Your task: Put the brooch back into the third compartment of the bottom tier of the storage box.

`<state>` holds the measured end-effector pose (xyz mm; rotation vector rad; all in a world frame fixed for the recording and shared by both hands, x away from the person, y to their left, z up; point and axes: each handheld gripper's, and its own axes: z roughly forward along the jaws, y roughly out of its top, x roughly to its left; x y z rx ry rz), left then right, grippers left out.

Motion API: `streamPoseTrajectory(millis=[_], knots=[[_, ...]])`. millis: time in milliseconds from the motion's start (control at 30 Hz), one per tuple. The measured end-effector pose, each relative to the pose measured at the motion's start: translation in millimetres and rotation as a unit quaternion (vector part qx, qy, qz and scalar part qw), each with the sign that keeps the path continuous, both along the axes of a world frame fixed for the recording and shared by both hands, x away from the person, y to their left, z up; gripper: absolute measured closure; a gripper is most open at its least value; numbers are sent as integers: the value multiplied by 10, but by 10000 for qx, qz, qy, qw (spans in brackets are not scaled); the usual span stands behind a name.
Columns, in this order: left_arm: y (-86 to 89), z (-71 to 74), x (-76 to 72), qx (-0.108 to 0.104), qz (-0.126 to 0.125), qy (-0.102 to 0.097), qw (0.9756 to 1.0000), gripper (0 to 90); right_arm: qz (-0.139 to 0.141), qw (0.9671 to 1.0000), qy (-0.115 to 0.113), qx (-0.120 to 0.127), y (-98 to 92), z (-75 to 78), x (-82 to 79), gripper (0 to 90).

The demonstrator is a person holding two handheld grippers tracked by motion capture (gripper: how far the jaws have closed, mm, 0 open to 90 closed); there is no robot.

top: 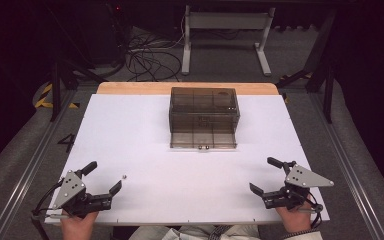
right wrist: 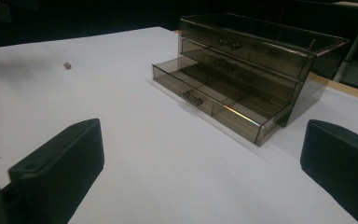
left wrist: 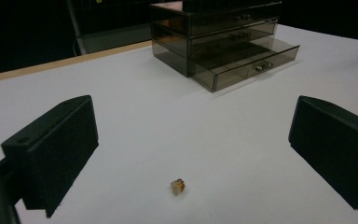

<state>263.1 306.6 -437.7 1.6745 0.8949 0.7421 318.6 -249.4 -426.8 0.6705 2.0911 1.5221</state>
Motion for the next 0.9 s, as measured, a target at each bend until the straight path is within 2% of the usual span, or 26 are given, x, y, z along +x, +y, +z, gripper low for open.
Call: streamPoseTrajectory(millis=[300,633,900], knots=[[0,10,-4,-17,45,-35,10000,37,36,10000,33,7,6,-23,12,4],[-19,18,4,79,22,-39,10000,37,7,10000,87,33,2,-34,2,10],[-51,28,7,56,-82,62,9999,37,12,9999,131,19,-1,-47,8,16]])
